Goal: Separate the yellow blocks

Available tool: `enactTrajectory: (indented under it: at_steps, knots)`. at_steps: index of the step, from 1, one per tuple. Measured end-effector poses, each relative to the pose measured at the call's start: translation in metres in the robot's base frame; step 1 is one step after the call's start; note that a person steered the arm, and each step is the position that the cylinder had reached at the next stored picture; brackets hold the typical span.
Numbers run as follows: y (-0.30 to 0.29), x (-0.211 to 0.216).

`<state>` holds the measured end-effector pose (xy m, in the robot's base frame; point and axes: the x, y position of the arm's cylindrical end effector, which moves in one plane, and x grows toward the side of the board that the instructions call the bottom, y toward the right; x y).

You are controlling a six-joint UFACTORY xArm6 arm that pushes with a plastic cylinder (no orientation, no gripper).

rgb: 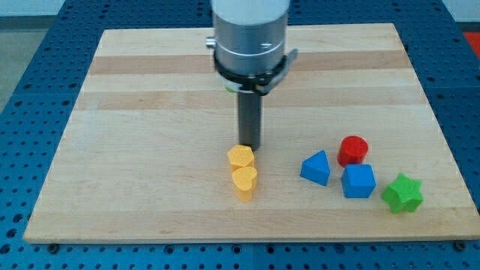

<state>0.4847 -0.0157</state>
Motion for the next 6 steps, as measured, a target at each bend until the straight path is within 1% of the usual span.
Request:
enactTrajectory:
  at_steps: [1,2,3,4,5,6]
  knots:
    - [-0.052,-0.001]
    - [-0.086,0.002]
    - [-0.078,0.021]
    - [-0.05,0.023]
    - [-0.004,0.023]
    - [0.026,0.019]
